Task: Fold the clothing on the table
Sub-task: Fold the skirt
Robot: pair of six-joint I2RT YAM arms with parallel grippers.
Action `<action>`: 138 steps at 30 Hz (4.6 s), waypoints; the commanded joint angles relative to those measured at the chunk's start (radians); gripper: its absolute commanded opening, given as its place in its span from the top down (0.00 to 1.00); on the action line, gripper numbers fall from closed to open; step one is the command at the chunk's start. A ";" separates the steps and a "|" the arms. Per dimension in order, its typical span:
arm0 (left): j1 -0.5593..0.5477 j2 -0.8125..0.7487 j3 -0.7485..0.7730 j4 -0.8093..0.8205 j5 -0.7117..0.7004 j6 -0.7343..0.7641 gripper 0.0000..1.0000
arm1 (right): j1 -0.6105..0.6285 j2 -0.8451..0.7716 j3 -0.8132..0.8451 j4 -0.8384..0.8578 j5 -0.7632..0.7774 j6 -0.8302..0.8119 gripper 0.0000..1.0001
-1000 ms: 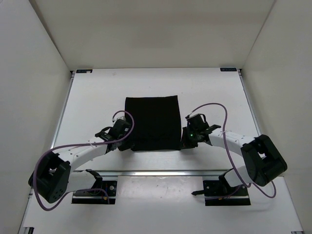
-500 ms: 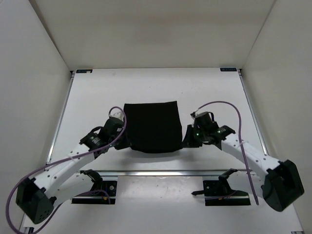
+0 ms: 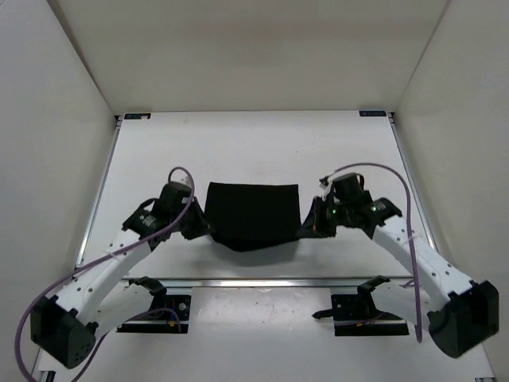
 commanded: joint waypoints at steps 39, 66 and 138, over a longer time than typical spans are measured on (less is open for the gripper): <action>0.267 0.827 0.246 0.398 -0.109 0.343 0.27 | -0.187 0.818 0.252 0.400 -0.003 -0.274 0.64; 0.114 0.713 0.114 0.601 -0.003 0.093 0.93 | 0.087 1.022 1.025 -0.177 0.122 -0.342 1.00; 0.392 0.212 -0.057 0.422 0.092 0.124 0.01 | 0.289 0.898 0.972 -0.050 0.219 -0.319 0.33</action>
